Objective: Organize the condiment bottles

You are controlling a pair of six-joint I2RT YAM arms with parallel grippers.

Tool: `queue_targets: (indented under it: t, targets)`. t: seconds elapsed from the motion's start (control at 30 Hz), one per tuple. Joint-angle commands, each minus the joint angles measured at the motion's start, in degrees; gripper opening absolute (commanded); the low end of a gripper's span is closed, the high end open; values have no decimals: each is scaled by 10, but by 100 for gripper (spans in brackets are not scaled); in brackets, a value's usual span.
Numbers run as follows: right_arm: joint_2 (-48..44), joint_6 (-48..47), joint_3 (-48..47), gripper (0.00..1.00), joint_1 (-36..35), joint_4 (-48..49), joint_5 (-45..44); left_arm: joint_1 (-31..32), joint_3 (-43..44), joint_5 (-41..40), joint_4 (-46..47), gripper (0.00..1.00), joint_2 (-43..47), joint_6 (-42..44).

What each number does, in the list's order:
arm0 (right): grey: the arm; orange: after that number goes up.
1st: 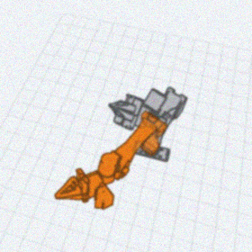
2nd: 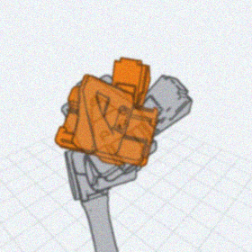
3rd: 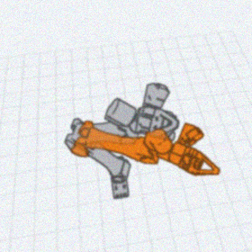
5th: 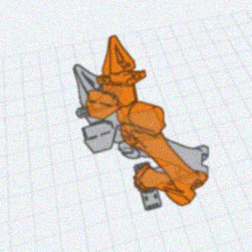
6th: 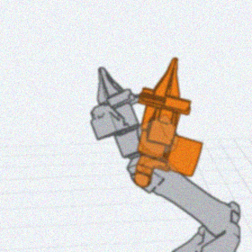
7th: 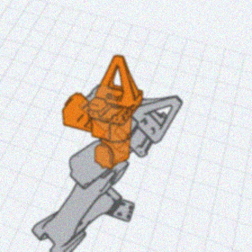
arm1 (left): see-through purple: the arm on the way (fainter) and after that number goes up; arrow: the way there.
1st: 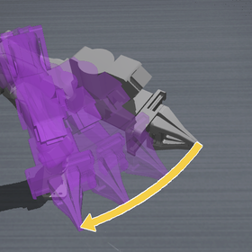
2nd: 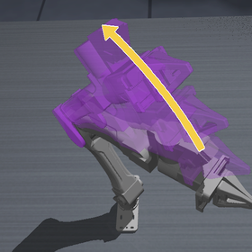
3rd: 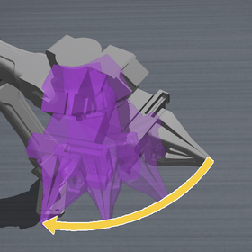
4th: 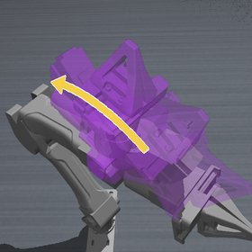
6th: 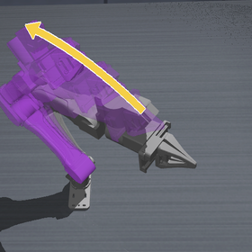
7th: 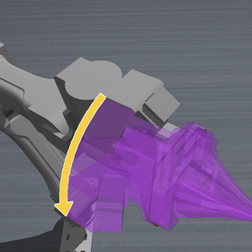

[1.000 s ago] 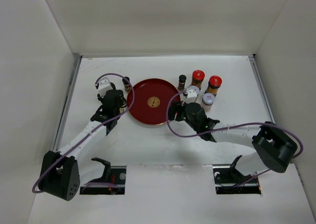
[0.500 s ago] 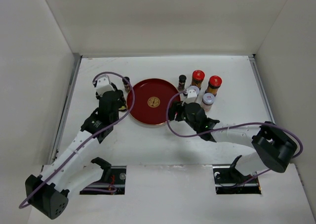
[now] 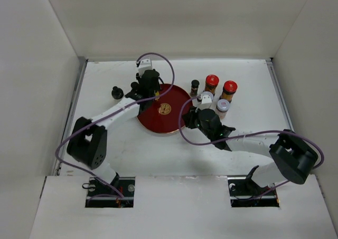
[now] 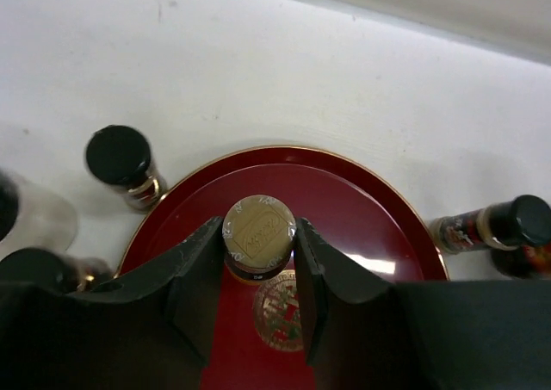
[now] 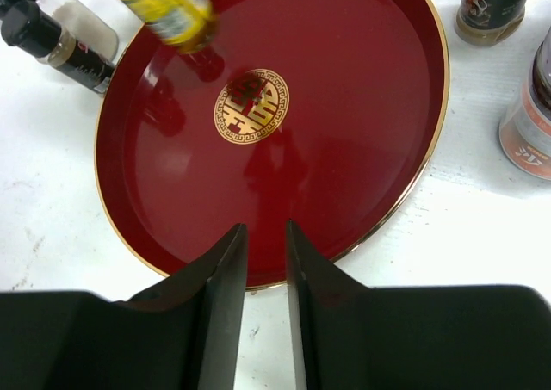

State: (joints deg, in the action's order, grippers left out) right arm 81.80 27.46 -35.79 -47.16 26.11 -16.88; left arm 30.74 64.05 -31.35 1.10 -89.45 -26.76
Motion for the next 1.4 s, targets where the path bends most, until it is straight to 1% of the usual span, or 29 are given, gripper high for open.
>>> queue_targets:
  t: [0.0, 0.07, 0.17, 0.3, 0.37, 0.53, 0.67, 0.77, 0.83, 0.93, 1.03, 1.1, 1.13, 1.23, 1.3, 1.37]
  targets:
    - [-8, 5, -15, 34, 1, 19, 0, -16, 84, 23, 81, 17, -34, 14]
    - [-7, -1, -17, 36, 1, 18, -3, -19, 116, 24, 83, 17, -75, 18]
    - [-5, 4, -16, 37, 1, 20, 0, -23, 142, 23, 86, 17, -113, 26]
    - [-5, -2, -17, 37, 1, 18, -2, -27, 147, 21, 95, 18, -141, 28]
    - [-4, 3, -16, 37, 1, 21, 1, -27, 148, 18, 94, 20, -150, 34]
    - [-4, -1, -17, 39, 1, 21, -2, -19, 139, 17, 93, 36, -160, 48]
    - [-3, -1, -17, 40, 1, 18, -2, -17, 124, 12, 96, 54, -146, 49]
    - [-5, 1, -15, 40, 2, 21, -3, -13, 123, 11, 94, 66, -130, 51]
    - [-2, 2, -16, 40, 2, 18, -1, -9, 115, 9, 95, 72, -111, 54]
    - [-6, -2, -17, 42, 1, 20, -3, -6, 97, -3, 97, 75, -79, 55]
    - [-3, 2, -16, 42, 2, 19, -2, -6, 65, -24, 98, 76, -35, 57]
    - [-4, -1, -17, 42, 1, 17, -3, -9, 29, -38, 114, 75, 3, 55]
    - [-7, -2, -17, 42, 1, 18, -3, -13, 7, -38, 124, 71, 22, 51]
    - [-6, 3, -14, 43, 3, 22, -2, -26, -37, -28, 132, 53, 61, 52]
    - [-2, 1, -18, 43, 2, 18, -1, -37, -57, -23, 130, 50, 73, 51]
    - [-3, -2, -19, 43, 1, 18, -3, -54, -70, -18, 127, 49, 71, 45]
